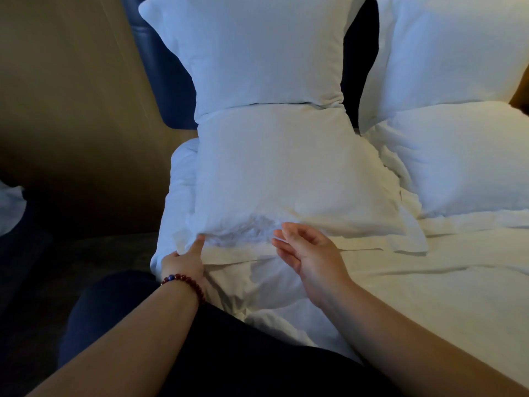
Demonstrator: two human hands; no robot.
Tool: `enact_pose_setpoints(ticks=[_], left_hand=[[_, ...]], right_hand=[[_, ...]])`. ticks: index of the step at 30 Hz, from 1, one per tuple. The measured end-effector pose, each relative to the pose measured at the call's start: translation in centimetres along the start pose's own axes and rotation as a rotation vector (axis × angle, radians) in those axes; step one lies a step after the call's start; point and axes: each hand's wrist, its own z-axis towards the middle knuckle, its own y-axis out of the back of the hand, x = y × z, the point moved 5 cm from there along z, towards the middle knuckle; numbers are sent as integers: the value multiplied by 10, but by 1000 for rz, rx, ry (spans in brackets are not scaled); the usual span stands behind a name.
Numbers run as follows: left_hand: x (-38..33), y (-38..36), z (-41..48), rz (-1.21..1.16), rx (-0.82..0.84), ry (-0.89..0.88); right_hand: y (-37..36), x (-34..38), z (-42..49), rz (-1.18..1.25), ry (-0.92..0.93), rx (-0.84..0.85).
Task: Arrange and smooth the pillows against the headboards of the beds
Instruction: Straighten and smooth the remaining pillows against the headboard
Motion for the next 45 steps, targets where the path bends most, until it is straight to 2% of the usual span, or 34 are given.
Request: enact_pose_setpoints(ticks=[3, 7, 9, 11, 13, 15, 17, 18, 21, 24, 26, 29, 31, 35, 40, 43, 45], left_hand=[[-7, 10, 9, -56, 75, -86], [-6, 14, 14, -222, 183, -8], [-6, 19, 15, -263, 194, 2], [-5, 34, 18, -267, 143, 3], [-8, 51, 27, -233, 92, -69], [-13, 57, 32, -121, 112, -124], [-16, 54, 38, -87, 191, -82], [-19, 51, 40, -143, 246, -27], [-28, 35, 46, -308, 410, 97], [-37, 21, 54, -326, 474, 139], [-39, 28, 68, -284, 425, 87], [-31, 53, 85, -43, 293, -32], [-29, 57, 85, 12, 288, -71], [-47, 40, 86, -2, 413, -127], [-70, 3, 115, 11, 594, -18], [-93, -9, 112, -190, 633, 10], [-91, 2, 117, -258, 549, -24]], right_hand=[[-25, 0, 3, -49, 30, 81], [-57, 6, 13, -186, 176, 168], [-78, 17, 21, -417, 409, 217], [-99, 30, 33, -779, 739, 244], [-116, 35, 51, -1159, 1048, 229], [-120, 28, 70, -1403, 1144, 177], [-117, 17, 78, -1508, 1179, 142], [-116, 13, 77, -1523, 1207, 133], [-114, 11, 75, -1509, 1258, 128], [-116, 15, 75, -1491, 1253, 112], [-116, 19, 75, -1443, 1251, 93], [-113, 27, 78, -1375, 1230, 34], [-114, 26, 80, -1395, 1197, 3], [-126, 30, 81, -1438, 1188, -12], [-151, 49, 97, -1528, 1227, 89], [-159, 68, 120, -1622, 1170, 35], [-154, 78, 136, -1716, 1109, -32]])
